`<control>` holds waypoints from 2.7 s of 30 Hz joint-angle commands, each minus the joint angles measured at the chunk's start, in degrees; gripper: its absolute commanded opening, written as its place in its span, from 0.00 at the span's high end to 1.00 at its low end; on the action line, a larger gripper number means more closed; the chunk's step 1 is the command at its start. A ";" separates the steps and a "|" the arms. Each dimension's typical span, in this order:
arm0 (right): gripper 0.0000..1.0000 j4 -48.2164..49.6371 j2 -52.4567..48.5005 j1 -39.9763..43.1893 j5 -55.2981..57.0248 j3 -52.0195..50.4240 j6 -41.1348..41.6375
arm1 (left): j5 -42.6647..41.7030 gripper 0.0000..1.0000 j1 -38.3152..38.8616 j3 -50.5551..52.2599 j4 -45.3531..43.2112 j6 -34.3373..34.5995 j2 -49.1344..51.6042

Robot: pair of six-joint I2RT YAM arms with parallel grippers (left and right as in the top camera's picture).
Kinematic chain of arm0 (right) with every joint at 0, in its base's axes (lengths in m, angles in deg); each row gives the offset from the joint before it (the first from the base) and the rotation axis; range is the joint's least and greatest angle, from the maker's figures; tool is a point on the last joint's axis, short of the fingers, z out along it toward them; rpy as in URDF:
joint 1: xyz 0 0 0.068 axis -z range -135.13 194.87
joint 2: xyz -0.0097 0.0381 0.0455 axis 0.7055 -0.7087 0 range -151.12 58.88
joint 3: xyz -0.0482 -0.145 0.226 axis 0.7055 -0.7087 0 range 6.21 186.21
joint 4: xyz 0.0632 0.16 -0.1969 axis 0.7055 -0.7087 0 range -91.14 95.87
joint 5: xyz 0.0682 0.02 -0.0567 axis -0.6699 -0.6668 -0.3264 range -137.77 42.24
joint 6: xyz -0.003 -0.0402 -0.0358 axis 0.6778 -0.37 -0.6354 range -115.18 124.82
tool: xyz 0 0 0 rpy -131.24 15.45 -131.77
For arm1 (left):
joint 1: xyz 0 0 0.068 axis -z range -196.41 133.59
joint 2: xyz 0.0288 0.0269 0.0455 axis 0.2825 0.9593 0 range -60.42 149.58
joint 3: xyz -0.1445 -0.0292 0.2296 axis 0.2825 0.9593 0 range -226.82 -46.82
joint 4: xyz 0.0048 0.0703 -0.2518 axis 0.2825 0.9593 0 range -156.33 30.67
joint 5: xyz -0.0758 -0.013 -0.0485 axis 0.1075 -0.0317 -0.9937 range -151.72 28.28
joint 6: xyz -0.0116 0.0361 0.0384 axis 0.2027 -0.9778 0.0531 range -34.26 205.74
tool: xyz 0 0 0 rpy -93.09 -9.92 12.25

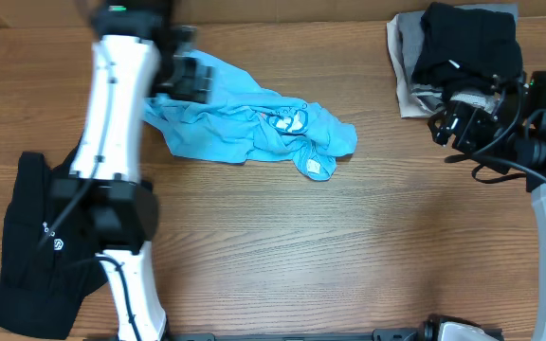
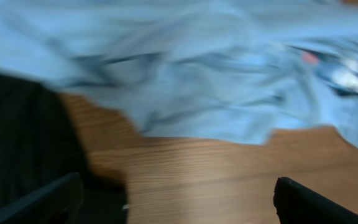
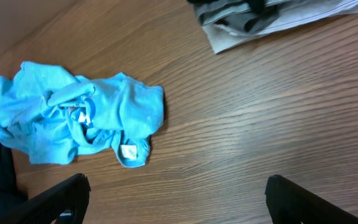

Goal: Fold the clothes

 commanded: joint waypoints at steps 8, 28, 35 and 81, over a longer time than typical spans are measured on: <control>0.06 0.35 -3.98 -2.01 -0.31 1.22 -0.61 | -1.05 0.03 -13.33 18.75 -9.62 -0.35 -0.81; 0.06 -0.17 -4.50 -2.01 -0.28 1.20 -0.15 | 10.36 0.00 -25.16 43.36 -37.03 -2.03 -0.74; 0.06 -0.66 -6.97 -3.19 -0.42 1.14 0.09 | 13.03 0.00 -28.44 42.95 -40.74 -2.19 -0.74; 0.96 19.96 -37.90 -17.64 15.13 9.62 -2.78 | -4.15 0.00 -8.09 6.14 -12.44 -2.27 -0.74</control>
